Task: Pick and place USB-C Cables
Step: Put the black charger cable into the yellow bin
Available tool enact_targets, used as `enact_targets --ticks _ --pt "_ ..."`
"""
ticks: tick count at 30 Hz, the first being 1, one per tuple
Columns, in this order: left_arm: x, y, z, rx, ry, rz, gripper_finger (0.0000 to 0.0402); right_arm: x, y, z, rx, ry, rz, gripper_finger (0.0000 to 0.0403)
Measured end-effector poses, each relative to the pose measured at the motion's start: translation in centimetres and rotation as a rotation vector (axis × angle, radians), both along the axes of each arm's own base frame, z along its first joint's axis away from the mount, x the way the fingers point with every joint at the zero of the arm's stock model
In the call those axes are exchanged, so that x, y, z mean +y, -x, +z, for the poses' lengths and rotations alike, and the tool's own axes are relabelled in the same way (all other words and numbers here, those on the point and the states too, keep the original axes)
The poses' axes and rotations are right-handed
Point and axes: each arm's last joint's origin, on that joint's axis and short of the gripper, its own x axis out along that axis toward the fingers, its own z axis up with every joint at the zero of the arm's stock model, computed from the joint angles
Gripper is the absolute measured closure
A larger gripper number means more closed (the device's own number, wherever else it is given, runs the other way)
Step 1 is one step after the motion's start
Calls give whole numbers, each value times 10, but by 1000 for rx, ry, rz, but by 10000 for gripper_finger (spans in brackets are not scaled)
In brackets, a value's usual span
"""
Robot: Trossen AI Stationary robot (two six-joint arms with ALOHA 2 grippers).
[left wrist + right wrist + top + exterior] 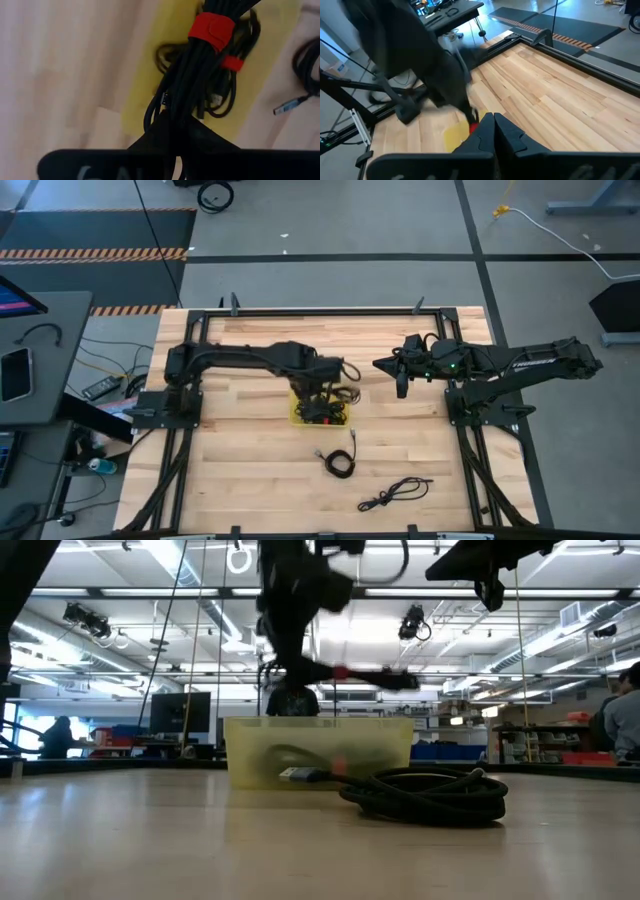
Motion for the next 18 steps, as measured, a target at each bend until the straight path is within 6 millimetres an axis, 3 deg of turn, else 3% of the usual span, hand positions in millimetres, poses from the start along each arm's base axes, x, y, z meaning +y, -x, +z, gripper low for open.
enact_targets --ticks 5,9,13,18 --pt "-14 1 -45 -5 84 -3 379 0 0 0 1 5 -5 400" --pt "-16 8 -69 31 109 72 379 0 0 0 0 3 -6 400" --pt "-15 14 -81 64 108 109 379 0 0 0 0 3 -7 400" --pt "-16 10 -82 18 111 104 379 0 0 0 -1 2 -7 400"
